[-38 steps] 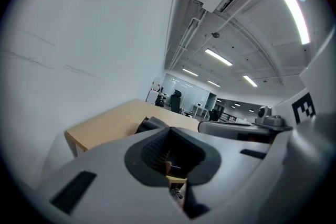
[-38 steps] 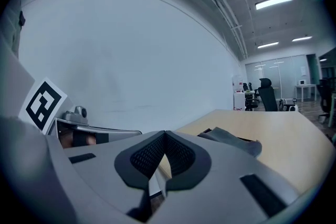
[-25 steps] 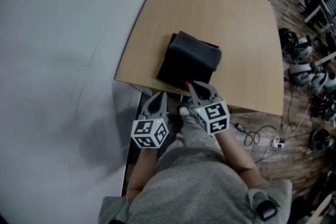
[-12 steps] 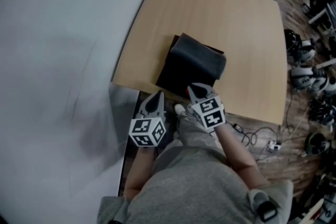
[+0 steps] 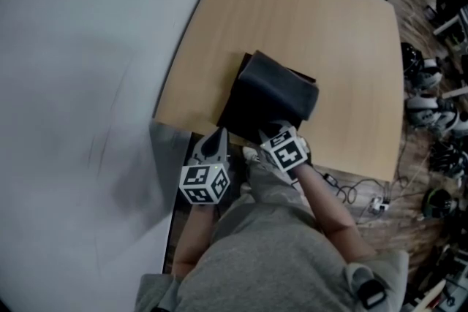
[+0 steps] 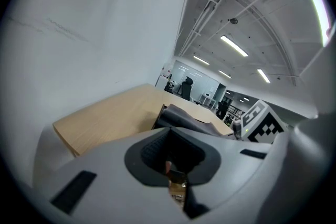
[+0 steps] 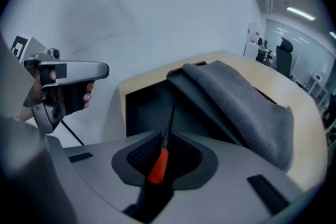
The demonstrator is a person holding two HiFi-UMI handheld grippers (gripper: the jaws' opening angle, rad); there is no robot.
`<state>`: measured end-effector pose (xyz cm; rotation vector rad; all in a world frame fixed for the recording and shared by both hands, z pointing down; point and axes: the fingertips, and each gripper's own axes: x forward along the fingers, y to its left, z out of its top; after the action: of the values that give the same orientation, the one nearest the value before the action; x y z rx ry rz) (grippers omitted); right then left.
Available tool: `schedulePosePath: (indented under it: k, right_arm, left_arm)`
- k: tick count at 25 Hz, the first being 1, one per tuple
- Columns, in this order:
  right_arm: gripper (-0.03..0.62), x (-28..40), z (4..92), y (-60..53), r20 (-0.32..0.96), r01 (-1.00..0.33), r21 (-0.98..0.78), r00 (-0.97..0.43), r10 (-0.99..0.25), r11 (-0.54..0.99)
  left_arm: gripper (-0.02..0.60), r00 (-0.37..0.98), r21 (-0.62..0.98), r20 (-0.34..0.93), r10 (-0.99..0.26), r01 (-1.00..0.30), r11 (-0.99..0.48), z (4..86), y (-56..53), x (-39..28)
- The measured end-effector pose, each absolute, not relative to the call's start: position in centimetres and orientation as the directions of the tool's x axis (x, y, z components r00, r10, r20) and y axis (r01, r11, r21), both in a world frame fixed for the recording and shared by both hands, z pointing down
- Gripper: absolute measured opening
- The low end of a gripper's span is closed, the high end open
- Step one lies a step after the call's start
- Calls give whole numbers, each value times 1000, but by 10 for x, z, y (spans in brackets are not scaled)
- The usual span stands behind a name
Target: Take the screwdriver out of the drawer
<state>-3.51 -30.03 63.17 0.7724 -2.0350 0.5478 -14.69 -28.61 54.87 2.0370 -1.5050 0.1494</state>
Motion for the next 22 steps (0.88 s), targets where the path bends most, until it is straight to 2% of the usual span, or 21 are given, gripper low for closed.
schedulePosePath:
  k: [3, 6, 14, 22]
  right_arm:
    - [85, -39, 642, -298, 877, -661, -103, -412, -245, 743]
    - [112, -52, 650, -295, 887, -623, -150, -427, -174, 767]
    - [117, -52, 676, -291, 933, -579, -143, -351, -87, 803]
    - [101, -56, 678, -288, 927, -593, -184, -370, -63, 784]
  left_arm:
    - [0, 351, 398, 424, -835, -900, -176, 550, -293, -146]
    - [0, 348, 399, 425, -836, -901, -172, 554, -299, -146]
    - [0, 331, 397, 426, -842, -904, -155, 555, -310, -147]
    - [0, 316, 391, 424, -849, -909, -144, 551, -316, -150]
